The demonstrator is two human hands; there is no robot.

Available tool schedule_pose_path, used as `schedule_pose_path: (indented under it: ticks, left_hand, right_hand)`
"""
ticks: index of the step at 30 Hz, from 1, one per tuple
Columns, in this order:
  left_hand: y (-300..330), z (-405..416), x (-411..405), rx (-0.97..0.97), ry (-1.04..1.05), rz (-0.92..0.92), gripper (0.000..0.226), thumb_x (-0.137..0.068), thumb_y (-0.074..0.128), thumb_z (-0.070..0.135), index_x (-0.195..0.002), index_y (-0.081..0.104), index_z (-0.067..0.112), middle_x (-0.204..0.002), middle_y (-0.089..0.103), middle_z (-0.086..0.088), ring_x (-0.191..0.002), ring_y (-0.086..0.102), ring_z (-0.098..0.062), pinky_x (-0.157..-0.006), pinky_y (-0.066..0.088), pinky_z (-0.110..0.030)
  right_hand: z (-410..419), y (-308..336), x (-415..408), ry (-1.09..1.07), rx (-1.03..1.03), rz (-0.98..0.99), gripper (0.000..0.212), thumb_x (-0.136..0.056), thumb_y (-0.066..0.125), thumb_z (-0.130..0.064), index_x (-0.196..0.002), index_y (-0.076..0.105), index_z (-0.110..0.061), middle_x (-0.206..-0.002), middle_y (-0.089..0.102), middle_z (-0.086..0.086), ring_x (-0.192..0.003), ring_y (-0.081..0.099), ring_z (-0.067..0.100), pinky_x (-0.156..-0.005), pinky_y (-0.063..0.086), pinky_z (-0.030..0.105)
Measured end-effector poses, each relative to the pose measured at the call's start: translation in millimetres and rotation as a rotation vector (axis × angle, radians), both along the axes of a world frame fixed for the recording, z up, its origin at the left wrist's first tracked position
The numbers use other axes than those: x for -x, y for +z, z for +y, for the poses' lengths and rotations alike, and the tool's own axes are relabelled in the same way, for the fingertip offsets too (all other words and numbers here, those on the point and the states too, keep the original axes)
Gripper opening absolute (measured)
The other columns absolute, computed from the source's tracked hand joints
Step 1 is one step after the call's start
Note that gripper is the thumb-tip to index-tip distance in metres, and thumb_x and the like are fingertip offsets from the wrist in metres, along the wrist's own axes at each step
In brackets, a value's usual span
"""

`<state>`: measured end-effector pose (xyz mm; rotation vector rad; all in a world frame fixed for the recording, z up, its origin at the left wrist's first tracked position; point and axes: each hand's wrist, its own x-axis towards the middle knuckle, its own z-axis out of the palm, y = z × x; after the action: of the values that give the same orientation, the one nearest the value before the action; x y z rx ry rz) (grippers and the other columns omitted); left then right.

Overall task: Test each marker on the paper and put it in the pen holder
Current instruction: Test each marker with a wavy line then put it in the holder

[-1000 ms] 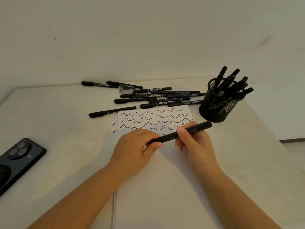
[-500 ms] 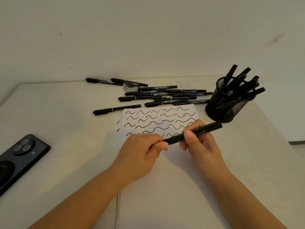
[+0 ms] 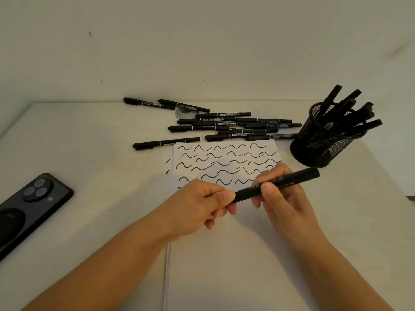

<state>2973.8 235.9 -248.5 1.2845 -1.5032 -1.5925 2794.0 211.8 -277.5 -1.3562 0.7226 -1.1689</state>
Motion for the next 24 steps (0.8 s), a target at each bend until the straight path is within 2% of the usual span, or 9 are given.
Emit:
schedule_pose_path:
  ticks: [3,6,10,13,16,18,20,22,24]
  left_hand:
    - [0.0,-0.7,0.0,0.068,0.024,-0.087,0.033,-0.092,0.046,0.025,-0.065,0.064,0.026,-0.046,0.047,0.013,-0.045,0.042,-0.002,-0.049,0.040,-0.014]
    - [-2.4,0.1,1.1,0.227,0.100,-0.242,0.027,-0.089,0.049,0.028,-0.066,0.063,0.034,-0.050,0.054,0.015,-0.044,0.047,-0.003,-0.050,0.040,-0.012]
    - [-6.0,3.1,8.7,0.504,0.192,-0.376,0.020,-0.089,0.055,0.030,-0.071,0.065,0.029,-0.050,0.050,0.013,-0.047,0.046,-0.005,-0.046,0.034,-0.013]
    - [-7.5,3.8,14.5,0.742,0.242,-0.571,0.026,-0.088,0.050,0.034,-0.076,0.066,0.017,-0.054,0.045,0.013,-0.054,0.041,-0.007,-0.049,0.029,-0.014]
    - [-7.6,5.7,17.4,0.885,0.279,-0.689,0.032,-0.087,0.046,0.034,-0.080,0.069,0.012,-0.057,0.055,0.005,-0.051,0.043,-0.009,-0.049,0.033,-0.018]
    - [-8.2,6.2,18.8,0.914,0.289,-0.716,0.032,-0.086,0.047,0.034,-0.081,0.070,0.012,-0.058,0.058,0.002,-0.051,0.049,-0.014,-0.049,0.037,-0.022]
    - [-8.7,4.5,18.1,0.918,0.286,-0.710,0.032,-0.086,0.047,0.035,-0.083,0.070,0.012,-0.060,0.060,0.002,-0.052,0.052,-0.016,-0.048,0.040,-0.024]
    - [-9.7,3.7,17.4,0.935,0.258,-0.712,0.031,-0.086,0.048,0.035,-0.084,0.070,0.013,-0.062,0.061,0.002,-0.053,0.054,-0.016,-0.047,0.041,-0.022]
    - [-10.5,4.7,18.9,0.965,0.211,-0.732,0.029,-0.086,0.050,0.035,-0.084,0.071,0.015,-0.062,0.062,0.003,-0.054,0.054,-0.015,-0.048,0.041,-0.021]
  right_hand:
    - [-0.5,0.8,-2.0,-0.018,0.010,-0.011,0.007,-0.078,0.064,-0.037,-0.075,0.061,-0.031,-0.072,0.049,0.011,-0.060,0.050,0.016,-0.061,0.042,0.026]
    - [-0.7,-2.2,-3.5,-0.064,0.004,-0.006,0.017,-0.080,0.055,-0.019,-0.071,0.061,-0.032,-0.067,0.051,0.000,-0.058,0.050,0.015,-0.060,0.042,0.024]
    - [-0.6,-0.6,-3.2,-0.100,-0.016,0.002,0.008,-0.079,0.059,-0.038,-0.072,0.057,-0.035,-0.061,0.054,-0.009,-0.058,0.048,0.014,-0.062,0.038,0.026]
    - [-0.5,-0.4,-2.2,-0.120,-0.064,0.013,0.023,-0.072,0.064,-0.059,-0.073,0.057,-0.037,-0.060,0.056,-0.010,-0.059,0.048,0.015,-0.062,0.034,0.031]
    - [-1.4,-0.5,-2.5,-0.117,-0.106,-0.002,0.029,-0.068,0.065,-0.063,-0.072,0.056,-0.035,-0.057,0.054,-0.010,-0.057,0.044,0.018,-0.059,0.032,0.033]
    - [-2.6,-0.3,-2.7,-0.072,-0.167,-0.074,0.031,-0.067,0.069,-0.058,-0.069,0.056,-0.030,-0.054,0.052,-0.005,-0.055,0.045,0.016,-0.058,0.035,0.028]
    - [-3.3,0.1,-2.3,-0.047,-0.222,-0.142,0.026,-0.074,0.070,-0.042,-0.066,0.054,-0.023,-0.051,0.049,0.001,-0.050,0.042,0.015,-0.052,0.037,0.023]
    - [-4.6,0.8,-0.9,-0.086,-0.265,-0.144,0.022,-0.076,0.062,-0.022,-0.059,0.049,-0.019,-0.047,0.043,0.006,-0.044,0.036,0.017,-0.044,0.030,0.023]
    - [-4.5,1.4,-1.3,-0.126,-0.297,-0.116,0.025,-0.072,0.057,-0.016,-0.051,0.042,-0.016,-0.045,0.036,0.007,-0.039,0.029,0.016,-0.040,0.022,0.025]
